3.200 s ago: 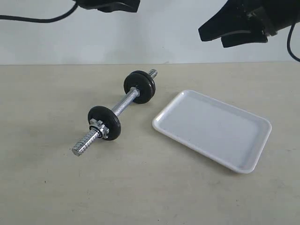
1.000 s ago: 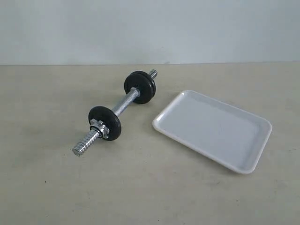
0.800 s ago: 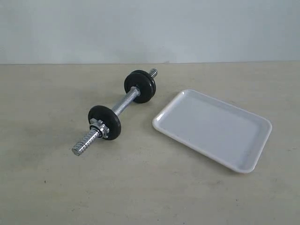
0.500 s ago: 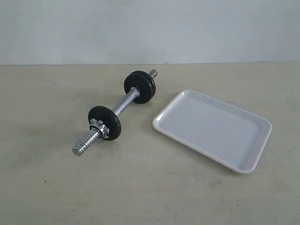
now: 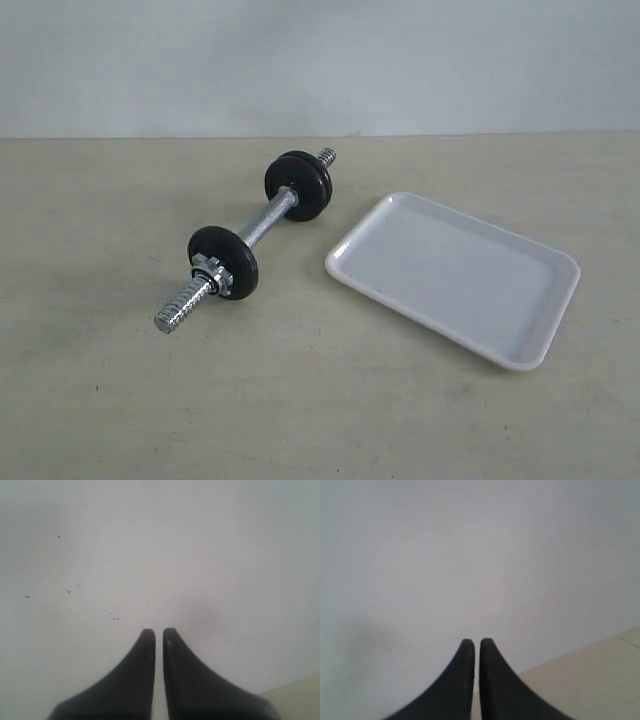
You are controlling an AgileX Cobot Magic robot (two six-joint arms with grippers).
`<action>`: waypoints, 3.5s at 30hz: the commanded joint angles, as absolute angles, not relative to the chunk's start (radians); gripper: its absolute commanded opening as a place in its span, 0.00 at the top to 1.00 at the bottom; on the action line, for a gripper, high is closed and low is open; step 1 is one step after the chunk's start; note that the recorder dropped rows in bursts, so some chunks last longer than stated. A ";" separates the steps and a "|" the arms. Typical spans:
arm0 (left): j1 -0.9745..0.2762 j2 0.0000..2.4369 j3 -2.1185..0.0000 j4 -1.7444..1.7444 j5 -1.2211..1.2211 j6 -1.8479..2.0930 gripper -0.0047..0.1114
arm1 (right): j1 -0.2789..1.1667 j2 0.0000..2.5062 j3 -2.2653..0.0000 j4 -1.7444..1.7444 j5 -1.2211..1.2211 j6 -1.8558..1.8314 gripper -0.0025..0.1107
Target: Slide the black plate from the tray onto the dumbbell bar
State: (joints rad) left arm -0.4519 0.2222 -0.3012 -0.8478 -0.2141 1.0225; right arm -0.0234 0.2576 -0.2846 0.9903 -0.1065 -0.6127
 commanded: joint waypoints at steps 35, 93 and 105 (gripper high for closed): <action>-0.449 0.217 -0.296 -0.856 -0.225 1.009 0.92 | -0.026 0.040 -0.199 0.933 0.012 -0.761 0.97; -0.449 0.217 -0.296 -0.856 -0.236 1.011 0.92 | -0.032 0.000 0.000 0.044 0.338 -0.172 0.97; -0.310 0.113 -0.205 -0.934 -0.065 1.050 0.92 | -0.032 0.000 0.000 0.044 0.338 -0.170 0.97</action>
State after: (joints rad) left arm -0.3782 0.1346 -0.2609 -0.8963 -0.1379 1.0753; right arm -0.0295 0.0046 0.0009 0.0531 0.3387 -0.1718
